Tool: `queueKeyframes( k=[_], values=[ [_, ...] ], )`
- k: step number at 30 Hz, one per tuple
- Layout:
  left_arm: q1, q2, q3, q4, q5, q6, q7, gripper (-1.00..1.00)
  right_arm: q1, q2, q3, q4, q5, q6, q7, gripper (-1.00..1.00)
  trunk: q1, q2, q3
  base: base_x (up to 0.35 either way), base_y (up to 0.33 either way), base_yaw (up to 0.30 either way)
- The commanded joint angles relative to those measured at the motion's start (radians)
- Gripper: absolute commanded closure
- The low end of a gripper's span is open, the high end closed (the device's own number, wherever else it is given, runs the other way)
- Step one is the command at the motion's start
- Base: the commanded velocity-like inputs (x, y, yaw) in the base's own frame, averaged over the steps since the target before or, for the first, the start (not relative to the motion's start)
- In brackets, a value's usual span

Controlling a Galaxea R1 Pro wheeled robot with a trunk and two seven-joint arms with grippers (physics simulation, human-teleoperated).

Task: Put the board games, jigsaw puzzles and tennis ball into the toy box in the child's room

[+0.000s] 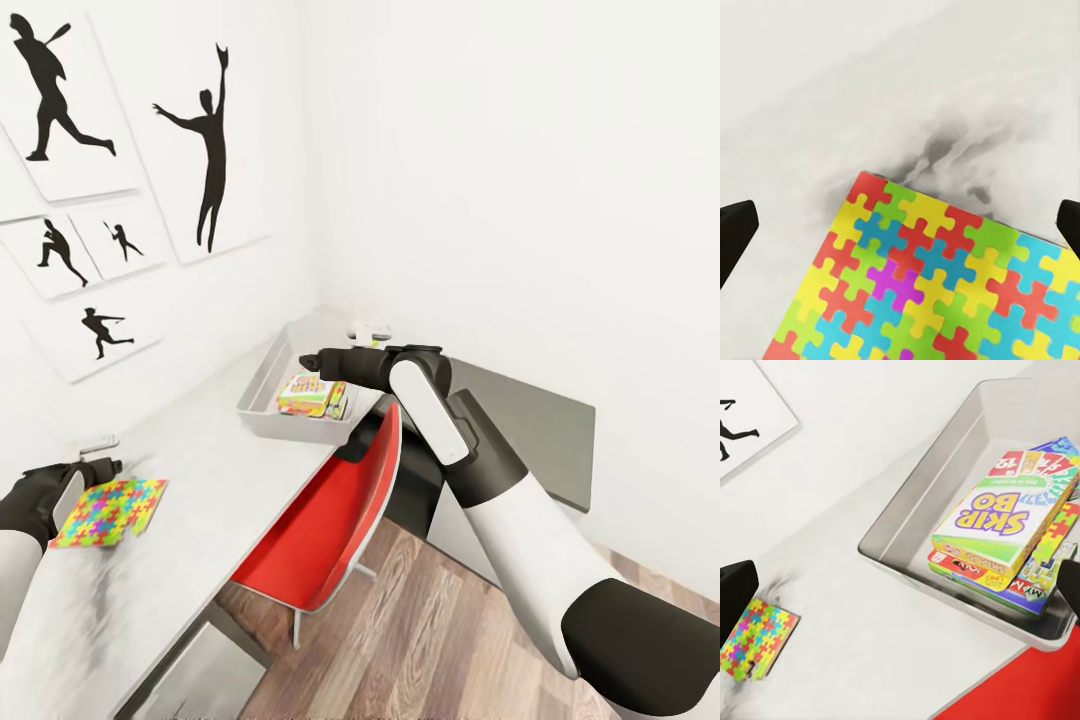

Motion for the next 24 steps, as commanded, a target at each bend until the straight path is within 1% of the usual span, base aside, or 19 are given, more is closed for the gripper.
queueKeyframes(
  k=[1,8,16,24],
  values=[
    [-0.001,0.0,0.003,-0.002,0.0,0.003,0.002,-1.0,-0.001,0.0,0.001,-0.001,-0.01,0.002,-0.01,-1.0,0.001,-0.002,-0.004,0.0,0.0,0.0],
    [-0.001,0.0,0.003,-0.002,0.006,-0.006,0.005,-1.0,-0.001,0.0,0.001,-0.001,-0.01,0.002,-0.01,-1.0,0.001,-0.002,-0.015,0.0,0.0,0.0],
    [-0.001,0.0,0.004,-0.034,0.008,-0.009,0.005,-1.0,-0.001,0.0,0.001,-0.002,-0.01,0.002,-0.01,-1.0,0.001,-0.002,-0.027,0.0,0.0,0.0],
    [-0.001,0.0,0.005,-0.043,0.009,-0.009,0.006,-1.0,-0.001,0.0,0.002,-0.002,-0.01,0.002,-0.01,-1.0,0.001,-0.002,-0.04,0.0,0.0,0.0]
  ],
)
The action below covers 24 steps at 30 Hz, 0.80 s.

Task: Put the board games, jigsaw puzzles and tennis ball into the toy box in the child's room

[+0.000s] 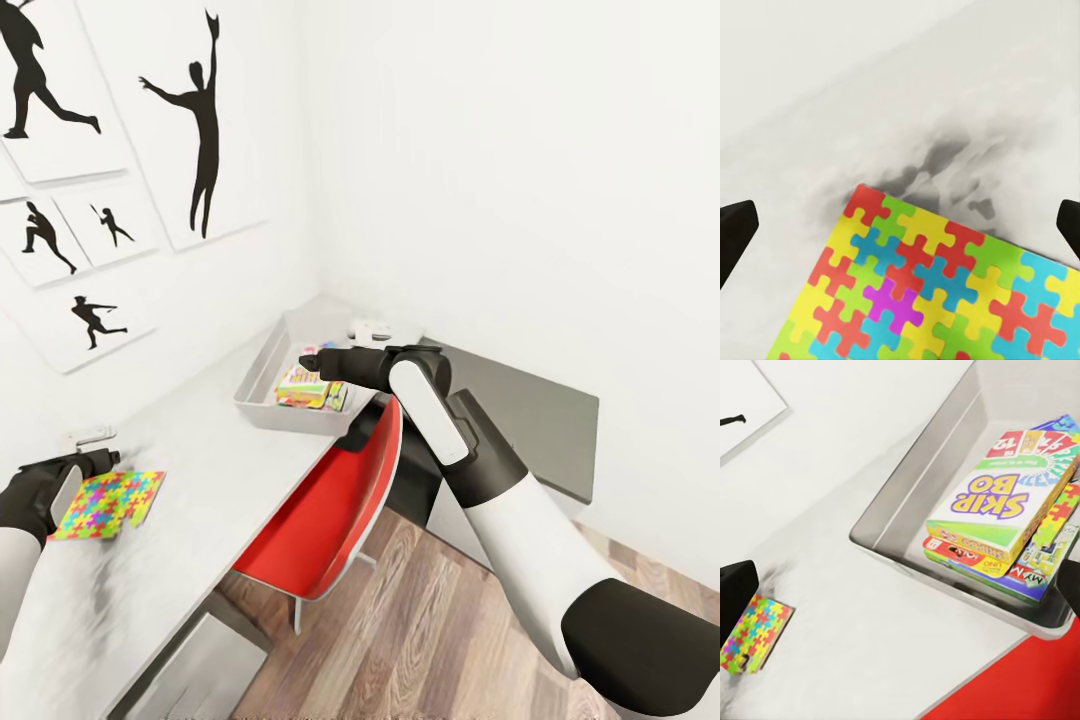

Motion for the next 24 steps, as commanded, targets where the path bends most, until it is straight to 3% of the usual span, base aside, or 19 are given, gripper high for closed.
queueKeyframes(
  k=[1,24],
  values=[
    [-0.001,0.0,0.003,-0.002,0.0,0.005,0.001,-1.0,-0.001,0.0,0.001,0.0,-0.011,0.002,-0.01,-1.0,0.001,-0.002,-0.004,0.0,0.0,0.0],
    [-0.001,0.0,0.029,-0.013,0.002,-0.012,0.001,-1.0,-0.001,0.0,0.003,-0.001,-0.011,0.002,-0.01,-1.0,0.001,-0.002,-0.041,0.0,0.0,0.0]
  ],
)
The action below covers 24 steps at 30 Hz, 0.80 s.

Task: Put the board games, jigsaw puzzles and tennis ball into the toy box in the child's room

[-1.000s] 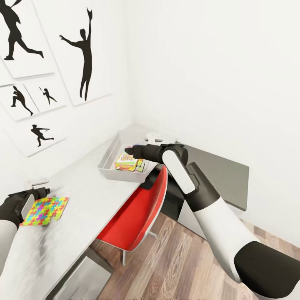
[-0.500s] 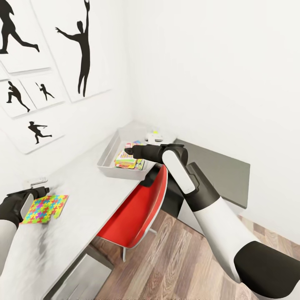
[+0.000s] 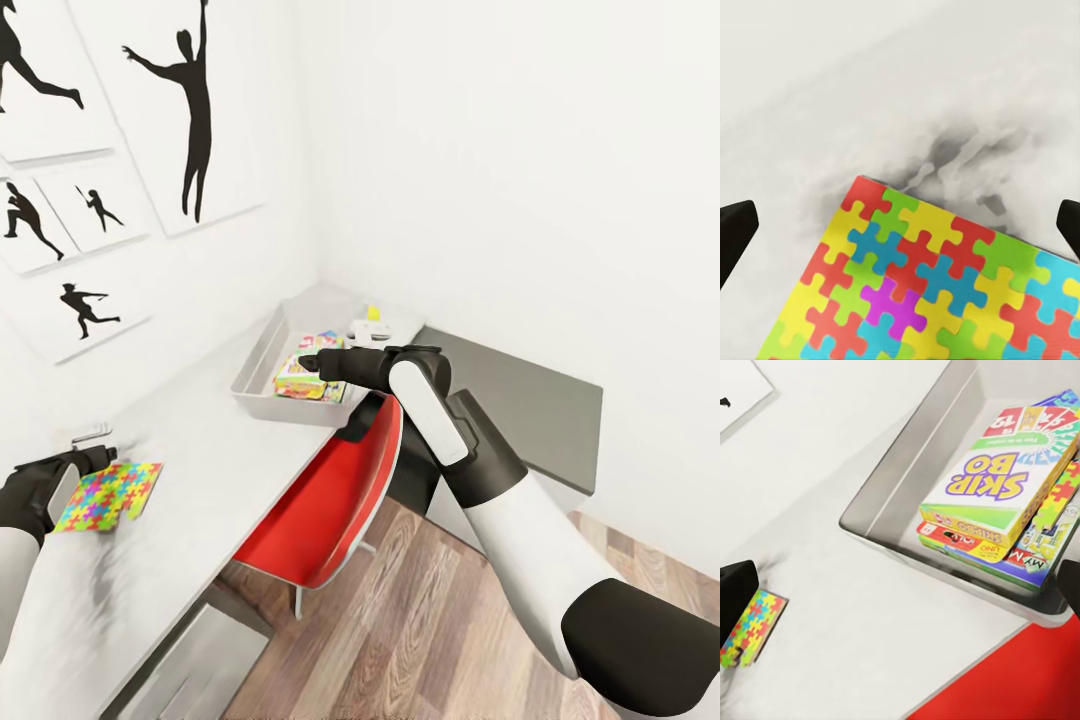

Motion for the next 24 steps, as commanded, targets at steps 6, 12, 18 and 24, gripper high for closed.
queueKeyframes(
  k=[6,12,18,24],
  values=[
    [0.0,0.0,0.019,-0.013,0.027,-0.005,0.001,-1.0,-0.001,0.0,0.001,-0.001,-0.011,0.002,-0.01,-1.0,0.001,-0.002,-0.011,0.0,0.0,0.0],
    [0.0,0.0,0.022,-0.016,0.055,-0.019,0.001,-1.0,-0.001,0.0,0.001,-0.001,-0.01,0.001,-0.01,-1.0,0.001,-0.002,-0.021,0.0,0.0,0.0],
    [0.0,0.001,0.023,-0.016,0.061,-0.03,0.001,-1.0,-0.001,0.0,0.001,-0.001,-0.01,0.001,-0.01,-1.0,0.001,-0.002,-0.031,0.0,0.0,0.0],
    [0.0,0.001,0.025,-0.016,0.062,-0.038,0.001,-1.0,-0.001,0.0,0.002,-0.001,-0.01,0.001,-0.01,-1.0,0.001,-0.002,-0.04,0.0,0.0,0.0]
  ],
)
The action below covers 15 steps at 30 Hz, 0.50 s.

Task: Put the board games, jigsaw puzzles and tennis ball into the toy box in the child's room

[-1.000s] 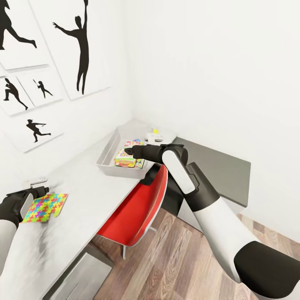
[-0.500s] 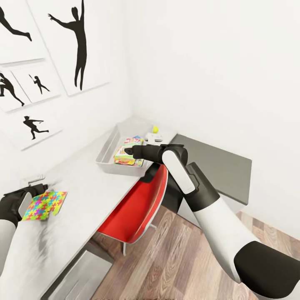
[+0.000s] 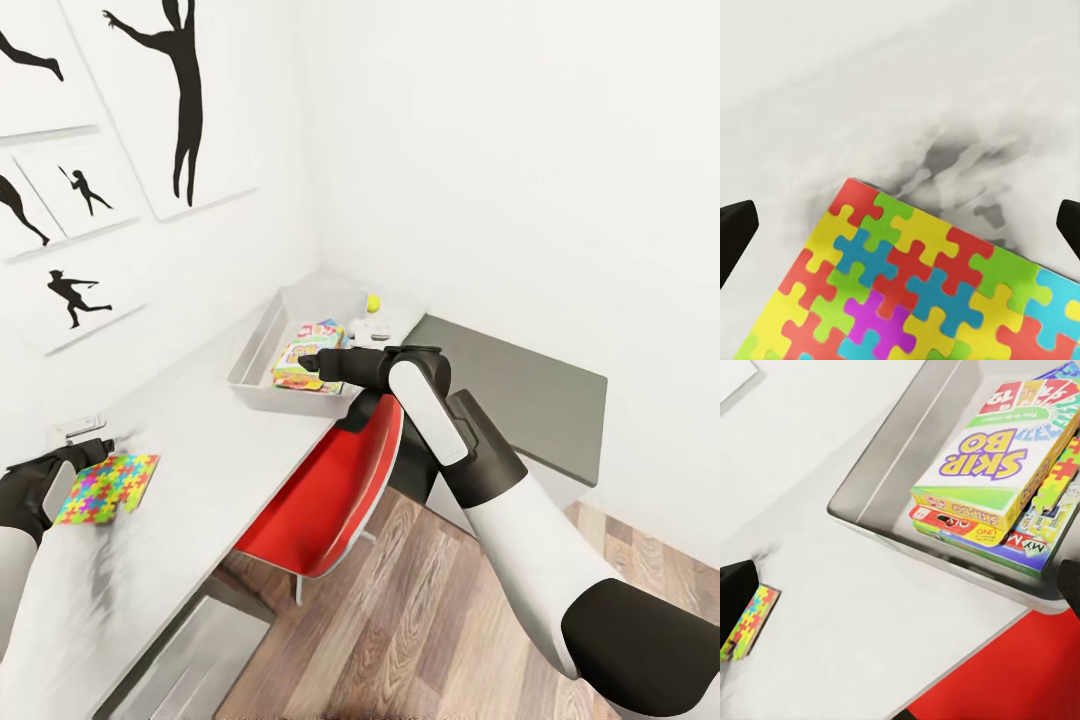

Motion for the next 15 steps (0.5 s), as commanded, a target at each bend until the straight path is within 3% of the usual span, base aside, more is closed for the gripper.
queueKeyframes(
  k=[1,15],
  values=[
    [0.0,0.0,0.001,-0.002,0.007,0.004,0.003,-1.0,-0.001,0.0,0.001,-0.001,-0.011,0.002,-0.01,-1.0,0.001,-0.002,-0.003,0.0,0.0,0.0],
    [0.0,0.0,0.048,-0.003,0.007,-0.004,0.004,-1.0,-0.001,0.0,0.001,-0.001,-0.009,0.001,-0.01,-1.0,0.001,-0.002,-0.026,0.0,0.0,0.0]
  ],
)
